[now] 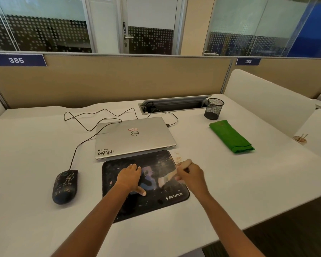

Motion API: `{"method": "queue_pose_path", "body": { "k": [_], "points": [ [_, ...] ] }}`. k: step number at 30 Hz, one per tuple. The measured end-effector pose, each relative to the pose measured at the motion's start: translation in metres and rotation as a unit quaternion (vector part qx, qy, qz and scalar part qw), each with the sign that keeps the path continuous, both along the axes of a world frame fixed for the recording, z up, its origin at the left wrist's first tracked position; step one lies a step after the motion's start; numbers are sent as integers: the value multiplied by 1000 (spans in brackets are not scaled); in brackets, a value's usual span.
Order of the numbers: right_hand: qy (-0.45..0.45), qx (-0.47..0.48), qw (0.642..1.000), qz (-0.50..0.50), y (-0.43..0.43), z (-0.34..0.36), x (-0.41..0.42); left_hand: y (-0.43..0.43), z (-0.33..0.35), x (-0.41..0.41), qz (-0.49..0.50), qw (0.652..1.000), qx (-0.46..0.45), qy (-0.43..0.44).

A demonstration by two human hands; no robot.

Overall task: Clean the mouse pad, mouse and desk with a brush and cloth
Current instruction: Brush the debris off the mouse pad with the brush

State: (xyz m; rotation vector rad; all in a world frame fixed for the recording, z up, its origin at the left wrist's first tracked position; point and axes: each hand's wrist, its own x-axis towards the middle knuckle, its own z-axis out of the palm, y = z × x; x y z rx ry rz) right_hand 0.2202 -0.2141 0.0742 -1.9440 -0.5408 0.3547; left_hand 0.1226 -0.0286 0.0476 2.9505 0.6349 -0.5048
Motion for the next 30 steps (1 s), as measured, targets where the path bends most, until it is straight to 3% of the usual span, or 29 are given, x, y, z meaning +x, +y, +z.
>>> {"method": "queue_pose_path", "body": {
  "k": [4, 13, 18, 23, 30],
  "points": [
    [20, -10, 1000, -2, -6, -5, 0, 2, -1, -5, -9, 1000, 4, 3],
    [-61, 0, 990, -125, -55, 10, 38, 4, -4, -11, -18, 1000, 0, 15],
    [-15, 31, 997, -63, -26, 10, 7, 8, -3, -11, -21, 1000, -9, 7],
    [33, -3, 999, 24, 5, -6, -27, 8, -5, -16, -25, 999, -24, 15],
    [-19, -31, 998, -59, -39, 2, 10, 5, -7, -22, -32, 999, -18, 28]
  ]
}}
